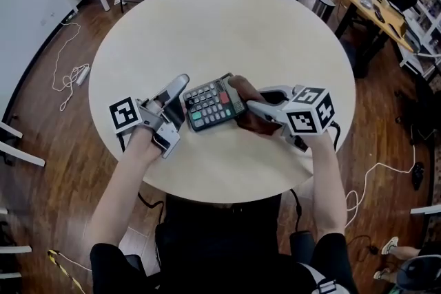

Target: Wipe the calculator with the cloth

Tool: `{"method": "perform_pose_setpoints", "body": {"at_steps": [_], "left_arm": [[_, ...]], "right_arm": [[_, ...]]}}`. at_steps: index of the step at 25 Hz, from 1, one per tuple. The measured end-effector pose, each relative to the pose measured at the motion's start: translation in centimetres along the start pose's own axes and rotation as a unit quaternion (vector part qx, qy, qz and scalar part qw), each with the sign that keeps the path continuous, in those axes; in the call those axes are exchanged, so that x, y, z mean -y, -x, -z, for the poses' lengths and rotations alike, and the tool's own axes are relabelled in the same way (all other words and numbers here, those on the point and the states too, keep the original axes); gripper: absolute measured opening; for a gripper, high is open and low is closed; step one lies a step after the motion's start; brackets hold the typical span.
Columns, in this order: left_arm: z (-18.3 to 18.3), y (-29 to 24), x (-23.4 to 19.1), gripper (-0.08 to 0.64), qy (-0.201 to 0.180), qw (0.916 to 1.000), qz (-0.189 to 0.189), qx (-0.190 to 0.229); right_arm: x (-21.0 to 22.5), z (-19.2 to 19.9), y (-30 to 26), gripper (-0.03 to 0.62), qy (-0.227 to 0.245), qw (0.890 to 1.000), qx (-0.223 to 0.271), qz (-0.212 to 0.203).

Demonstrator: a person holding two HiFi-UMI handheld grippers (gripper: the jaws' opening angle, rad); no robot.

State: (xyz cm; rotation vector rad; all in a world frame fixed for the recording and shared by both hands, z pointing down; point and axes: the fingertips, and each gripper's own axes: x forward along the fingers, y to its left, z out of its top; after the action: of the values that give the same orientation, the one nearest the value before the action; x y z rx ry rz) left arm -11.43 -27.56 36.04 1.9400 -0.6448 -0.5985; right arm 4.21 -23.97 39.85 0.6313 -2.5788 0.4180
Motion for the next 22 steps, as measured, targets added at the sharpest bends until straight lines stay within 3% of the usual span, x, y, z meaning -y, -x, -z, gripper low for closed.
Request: {"method": "perform_pose_setpoints", "body": {"at_steps": [3, 7, 9, 14, 22], "left_arm": [[-1.6, -0.5, -0.5, 0.259, -0.008, 0.9993, -0.001, 0.037], [-2.1, -0.4, -0.8, 0.258, 0.002, 0.9987, 0.003, 0.050], [-2.2, -0.4, -0.8, 0.258, 0.000, 0.9987, 0.005, 0.051], [-2.1, -0.3, -1.1, 0.243, -0.007, 0.9984, -0.002, 0.056], [-2.2, -0.2, -0.7, 0.233, -0.018, 0.9979, -0.008, 0.061]], "right_arm": [[0.3, 0.3, 0.6, 0.097, -0.002, 1.000, 0.006, 0.006], [4.6, -2.7, 1.9, 0.097, 0.054, 0.990, 0.049, 0.118], [6.1, -5.1, 1.1, 0.097, 0.082, 0.985, 0.074, 0.133], [4.2, -5.4, -3.8, 0.097, 0.139, 0.988, 0.026, 0.059], [0.0, -2.9, -0.9, 0.097, 0.147, 0.989, 0.010, 0.006]]}}
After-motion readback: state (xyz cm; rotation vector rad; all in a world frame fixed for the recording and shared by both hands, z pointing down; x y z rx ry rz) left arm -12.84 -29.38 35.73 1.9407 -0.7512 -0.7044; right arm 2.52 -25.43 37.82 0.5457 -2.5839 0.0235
